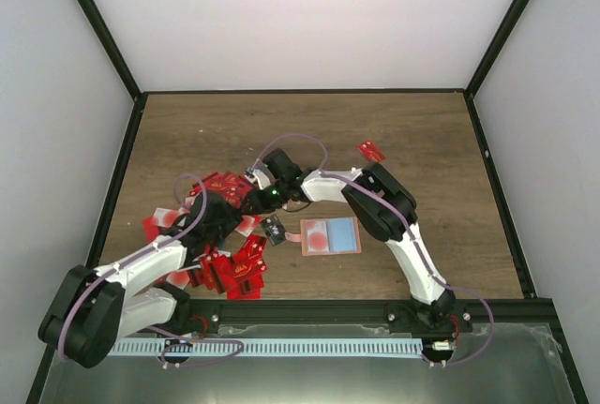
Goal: Put the credit cards into the card holder
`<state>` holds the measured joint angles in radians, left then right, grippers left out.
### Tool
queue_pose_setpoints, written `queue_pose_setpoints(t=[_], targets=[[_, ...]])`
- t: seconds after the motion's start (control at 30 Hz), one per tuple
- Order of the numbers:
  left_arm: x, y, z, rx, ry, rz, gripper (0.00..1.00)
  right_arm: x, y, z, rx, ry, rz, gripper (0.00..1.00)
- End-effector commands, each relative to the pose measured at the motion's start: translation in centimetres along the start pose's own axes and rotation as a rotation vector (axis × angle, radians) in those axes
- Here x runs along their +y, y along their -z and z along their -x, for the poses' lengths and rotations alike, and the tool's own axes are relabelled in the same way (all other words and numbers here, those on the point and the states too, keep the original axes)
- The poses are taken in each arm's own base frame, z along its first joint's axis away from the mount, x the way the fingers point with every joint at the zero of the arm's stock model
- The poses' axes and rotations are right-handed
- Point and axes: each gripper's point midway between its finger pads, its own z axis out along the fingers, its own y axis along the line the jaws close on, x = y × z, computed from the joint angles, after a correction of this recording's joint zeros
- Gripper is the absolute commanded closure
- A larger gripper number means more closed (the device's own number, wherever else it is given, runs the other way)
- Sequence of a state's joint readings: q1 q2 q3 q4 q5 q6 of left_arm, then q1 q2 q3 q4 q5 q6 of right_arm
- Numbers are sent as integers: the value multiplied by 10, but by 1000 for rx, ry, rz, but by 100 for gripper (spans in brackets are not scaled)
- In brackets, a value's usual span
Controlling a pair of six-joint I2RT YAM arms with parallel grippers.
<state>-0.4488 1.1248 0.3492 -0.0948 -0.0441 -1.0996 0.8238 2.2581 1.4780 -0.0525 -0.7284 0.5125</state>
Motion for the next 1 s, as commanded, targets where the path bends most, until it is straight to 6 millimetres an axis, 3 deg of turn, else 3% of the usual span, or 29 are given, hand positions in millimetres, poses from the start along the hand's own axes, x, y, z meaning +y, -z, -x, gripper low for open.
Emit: queue_pose_setpoints(t=[0.0,0.2,0.33,0.47,0.97], targets=[[1,5,7,-37,0,-5,33,14,-11,-3,36,18,49,68],[1,7,7,-38,-7,-5,34,15,-19,-7,56,15,59,68],[22,9,3,-32,6,85,35,12,-21,-8,60,10,48,68],[31,8,-4,-9,16,93,35,10,-21,-7,59,12,40,68],[23,-3,-16,79,25,63,32,7,-21,-11,70,-1,28,68]])
